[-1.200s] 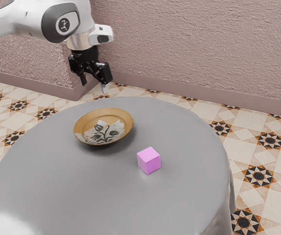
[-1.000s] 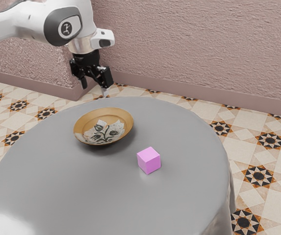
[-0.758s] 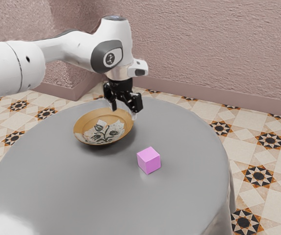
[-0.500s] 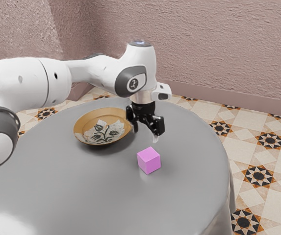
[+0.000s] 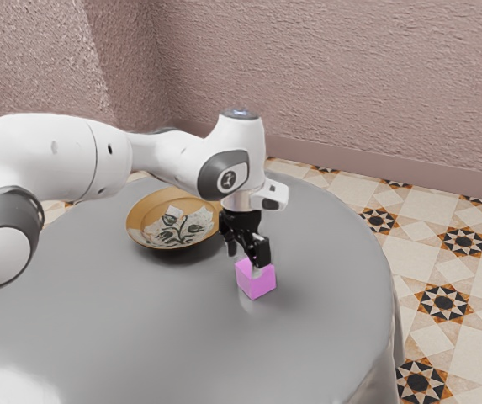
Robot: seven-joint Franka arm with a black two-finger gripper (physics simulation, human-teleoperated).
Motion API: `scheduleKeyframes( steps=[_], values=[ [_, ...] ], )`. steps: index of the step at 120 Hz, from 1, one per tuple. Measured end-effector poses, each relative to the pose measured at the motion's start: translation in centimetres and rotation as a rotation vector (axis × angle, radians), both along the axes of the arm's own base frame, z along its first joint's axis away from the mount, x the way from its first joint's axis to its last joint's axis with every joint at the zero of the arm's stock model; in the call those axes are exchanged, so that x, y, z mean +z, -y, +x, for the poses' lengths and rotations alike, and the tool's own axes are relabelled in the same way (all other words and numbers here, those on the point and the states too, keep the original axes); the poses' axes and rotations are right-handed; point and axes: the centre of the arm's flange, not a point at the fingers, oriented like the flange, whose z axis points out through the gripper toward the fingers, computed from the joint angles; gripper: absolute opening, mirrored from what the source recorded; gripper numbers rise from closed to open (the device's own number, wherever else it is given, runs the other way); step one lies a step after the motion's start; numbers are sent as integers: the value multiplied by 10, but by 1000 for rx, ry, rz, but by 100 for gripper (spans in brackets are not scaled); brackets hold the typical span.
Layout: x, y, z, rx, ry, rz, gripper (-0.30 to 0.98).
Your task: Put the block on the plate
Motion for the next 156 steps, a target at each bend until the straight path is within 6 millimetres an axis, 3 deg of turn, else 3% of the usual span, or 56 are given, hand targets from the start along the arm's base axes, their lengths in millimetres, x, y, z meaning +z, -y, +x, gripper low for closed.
scheduleKeyframes(
  steps=[41, 81, 115, 140, 156],
  values=[
    [-24, -3, 19, -99, 25, -22, 69],
    [-55, -2, 23, -150, 18, -32, 69],
    [-55, -3, 25, -171, 32, -42, 45],
    [-54, -3, 25, -183, 38, -41, 42],
    [-34, -7, 28, -185, 68, -43, 41]
  ],
)
